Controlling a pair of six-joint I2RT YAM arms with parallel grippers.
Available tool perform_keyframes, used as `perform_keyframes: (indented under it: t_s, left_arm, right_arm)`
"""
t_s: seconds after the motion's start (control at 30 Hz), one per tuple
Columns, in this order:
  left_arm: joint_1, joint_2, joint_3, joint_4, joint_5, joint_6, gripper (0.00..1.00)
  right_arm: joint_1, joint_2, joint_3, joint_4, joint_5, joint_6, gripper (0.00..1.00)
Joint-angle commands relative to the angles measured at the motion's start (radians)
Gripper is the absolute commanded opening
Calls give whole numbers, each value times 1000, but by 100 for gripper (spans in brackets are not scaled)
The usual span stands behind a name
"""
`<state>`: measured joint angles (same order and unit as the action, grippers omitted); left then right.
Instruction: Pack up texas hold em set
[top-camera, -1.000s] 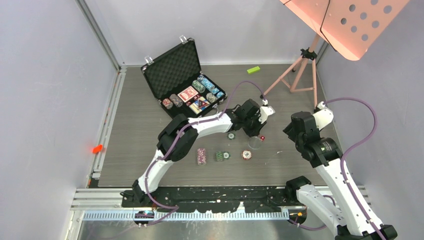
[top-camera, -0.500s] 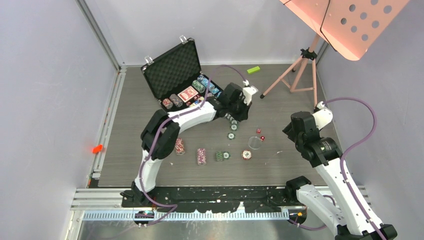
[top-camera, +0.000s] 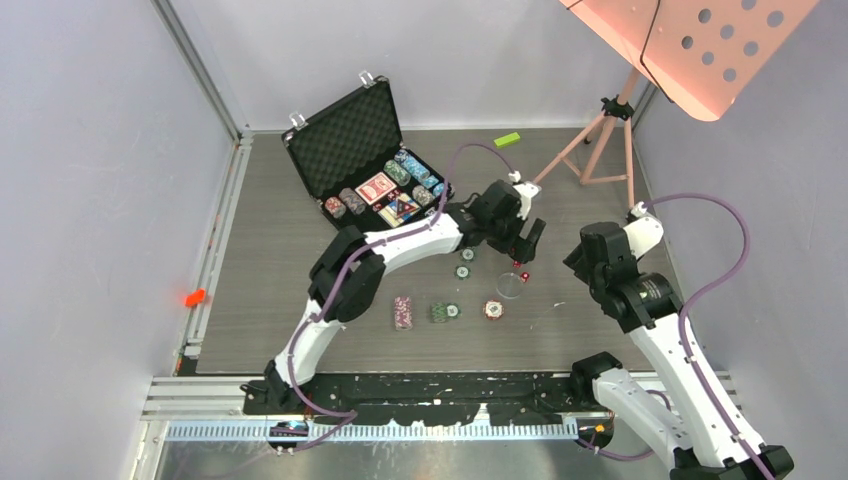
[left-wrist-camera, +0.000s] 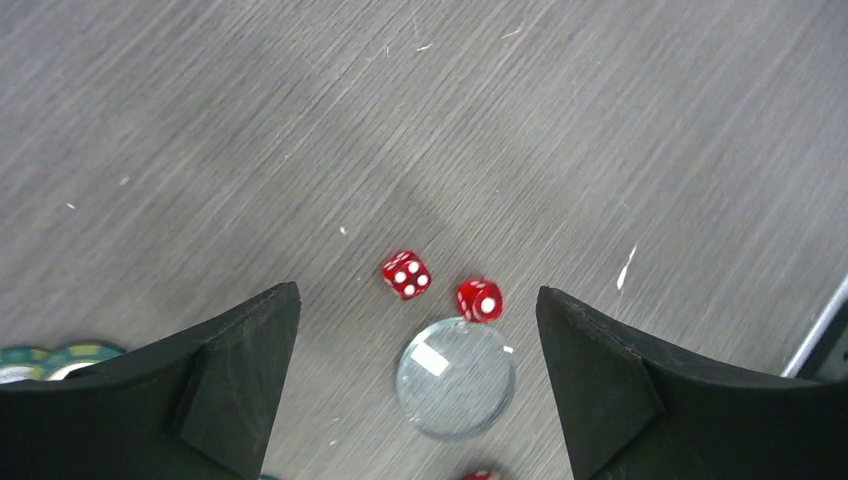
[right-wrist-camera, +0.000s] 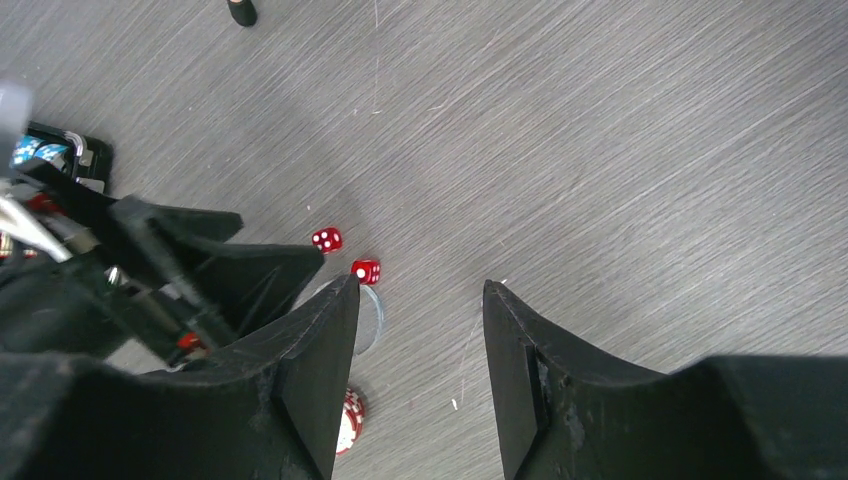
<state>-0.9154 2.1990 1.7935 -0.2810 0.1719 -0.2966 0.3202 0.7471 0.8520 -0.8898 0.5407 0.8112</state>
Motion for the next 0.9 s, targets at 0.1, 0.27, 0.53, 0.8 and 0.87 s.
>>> perform_keyframes:
  t_s: [0.1, 0.27, 0.53, 0.8, 0.87]
  left_arm:
    - [-74, 64, 109, -84, -338, -141, 87]
    - [-112, 94, 145, -115, -482, -156, 79]
    - [-137, 136, 178, -113, -464, -171, 71]
    - [-138, 155, 182, -125, -460, -184, 56]
    - [-138, 159, 184, -128, -454, -182, 50]
  right_arm:
    - [-3, -29, 14, 7, 23, 3, 55]
    - [-3, -33, 13, 7, 27, 3, 55]
    - [-2, -23, 16, 6, 28, 0, 55]
    - [-3, -27, 14, 6, 31, -1, 55]
    - [-3, -26, 13, 7, 31, 0, 56]
